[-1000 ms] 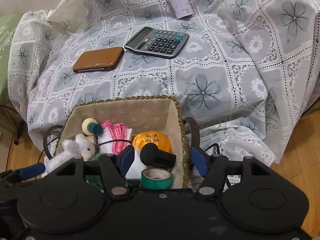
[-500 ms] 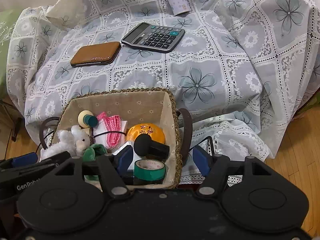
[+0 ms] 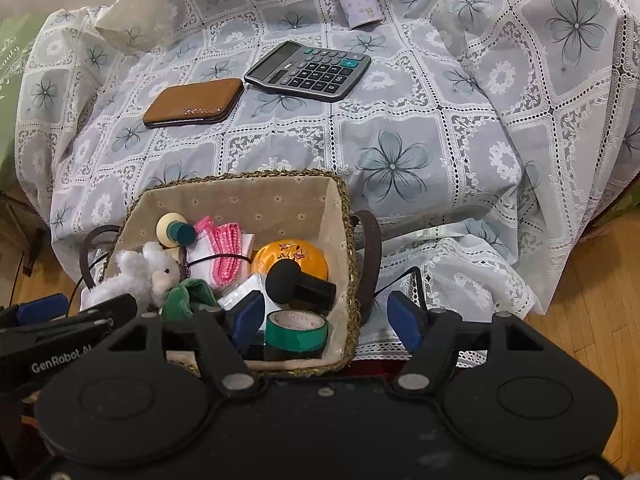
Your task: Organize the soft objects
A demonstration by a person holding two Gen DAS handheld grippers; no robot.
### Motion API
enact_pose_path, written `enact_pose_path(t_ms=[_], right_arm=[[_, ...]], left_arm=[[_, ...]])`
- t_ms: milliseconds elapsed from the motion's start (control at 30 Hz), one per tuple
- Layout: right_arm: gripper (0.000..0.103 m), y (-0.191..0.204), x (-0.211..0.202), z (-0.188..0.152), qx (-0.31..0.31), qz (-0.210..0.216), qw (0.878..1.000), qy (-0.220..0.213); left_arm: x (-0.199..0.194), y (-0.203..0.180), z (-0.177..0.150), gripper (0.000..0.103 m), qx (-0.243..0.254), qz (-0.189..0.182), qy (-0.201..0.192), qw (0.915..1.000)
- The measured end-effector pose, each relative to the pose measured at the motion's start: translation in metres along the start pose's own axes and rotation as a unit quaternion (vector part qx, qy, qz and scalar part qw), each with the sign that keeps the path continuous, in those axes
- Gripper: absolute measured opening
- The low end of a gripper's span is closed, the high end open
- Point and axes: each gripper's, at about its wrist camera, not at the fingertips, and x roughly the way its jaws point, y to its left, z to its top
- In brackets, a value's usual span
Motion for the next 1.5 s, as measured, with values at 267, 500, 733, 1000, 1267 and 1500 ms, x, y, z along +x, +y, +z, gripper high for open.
enact_pose_path(t_ms=[267,500,733,1000,1267,1500], right_arm=[[0.068,-0.0026,0.0011,-0.0021,-0.003,-0.003,1.0,0.006],[0.068,-0.0013,0.0037,-0.0021,-0.005,-0.004,1.0,0.01],[0.068,-0.0011,0.0048,-0.0019,-0.006,-0.005,1.0,0.015],[0.069,-0.0021,0.007,-0.0017,-0.003,-0.004,1.0,0.02],[0.069,-0.0024,0.0073,-0.0022,-0.003,-0.004,1.0,0.021],[0.069,-0.0017,0.0079,-0.0033,-0.003,-0.004,1.0,0.023]], left_arm=[[-0.0021,-0.0015,-0.0005,0.08,0.003,0.005,-0.003,1.0],[-0.0012,-0.0009,-0.0001,0.08,0.002,0.004,0.002,1.0],[0.0004,-0.0015,-0.0007,0.08,0.002,0.003,0.007,1.0],[0.0012,-0.002,-0.0003,0.081,0.002,0.005,0.009,0.9999],[0.0012,-0.0018,-0.0005,0.08,0.002,0.005,0.009,0.9999],[0.0021,-0.0014,-0.0016,0.08,0.002,0.004,0.011,0.9999]])
